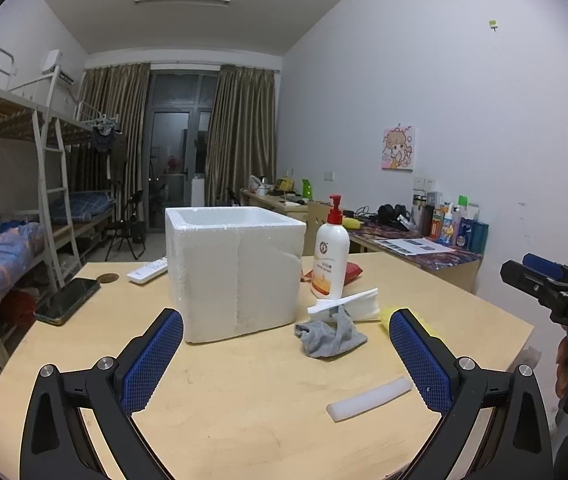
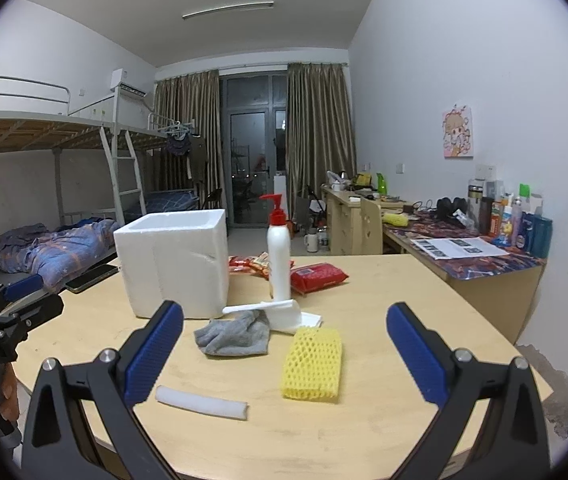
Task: Organize soft objects
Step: 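Approach the white foam strip and close the left gripper on it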
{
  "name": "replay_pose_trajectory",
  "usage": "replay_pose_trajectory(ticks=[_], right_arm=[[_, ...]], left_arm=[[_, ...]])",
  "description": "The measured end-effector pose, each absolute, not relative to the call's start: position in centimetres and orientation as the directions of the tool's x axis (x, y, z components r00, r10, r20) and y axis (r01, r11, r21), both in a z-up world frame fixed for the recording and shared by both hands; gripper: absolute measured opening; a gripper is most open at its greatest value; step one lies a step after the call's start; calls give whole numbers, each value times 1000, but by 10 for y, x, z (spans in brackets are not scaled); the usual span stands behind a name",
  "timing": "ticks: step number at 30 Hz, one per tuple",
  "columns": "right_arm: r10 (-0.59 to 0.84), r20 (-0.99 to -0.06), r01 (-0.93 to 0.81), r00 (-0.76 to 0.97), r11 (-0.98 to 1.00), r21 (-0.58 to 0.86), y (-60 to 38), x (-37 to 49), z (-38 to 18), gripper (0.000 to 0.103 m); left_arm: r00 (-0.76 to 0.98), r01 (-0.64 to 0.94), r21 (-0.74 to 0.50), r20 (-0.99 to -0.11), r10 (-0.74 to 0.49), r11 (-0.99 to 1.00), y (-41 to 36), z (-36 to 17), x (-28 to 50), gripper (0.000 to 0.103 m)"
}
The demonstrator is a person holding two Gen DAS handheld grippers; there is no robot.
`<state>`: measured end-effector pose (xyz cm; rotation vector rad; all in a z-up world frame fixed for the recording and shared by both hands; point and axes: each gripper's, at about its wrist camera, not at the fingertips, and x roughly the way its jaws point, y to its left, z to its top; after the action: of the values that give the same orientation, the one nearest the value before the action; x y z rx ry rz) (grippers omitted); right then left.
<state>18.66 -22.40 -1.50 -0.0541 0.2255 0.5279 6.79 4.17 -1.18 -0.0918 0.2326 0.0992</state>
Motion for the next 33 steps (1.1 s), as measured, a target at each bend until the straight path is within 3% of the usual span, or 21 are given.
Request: replay_pose_trajectory(ticks=[19,33], right_arm=[[475,-300,-496,827,868,9,-220,207,-27,103],[459,-380,-485,803,874,32,-220,237,-41,103]], left_arm=[[958,-38,-46,-287,23,998,32,-19,98,103],[907,69,-40,-414,-79,997,11,-47,140,103]])
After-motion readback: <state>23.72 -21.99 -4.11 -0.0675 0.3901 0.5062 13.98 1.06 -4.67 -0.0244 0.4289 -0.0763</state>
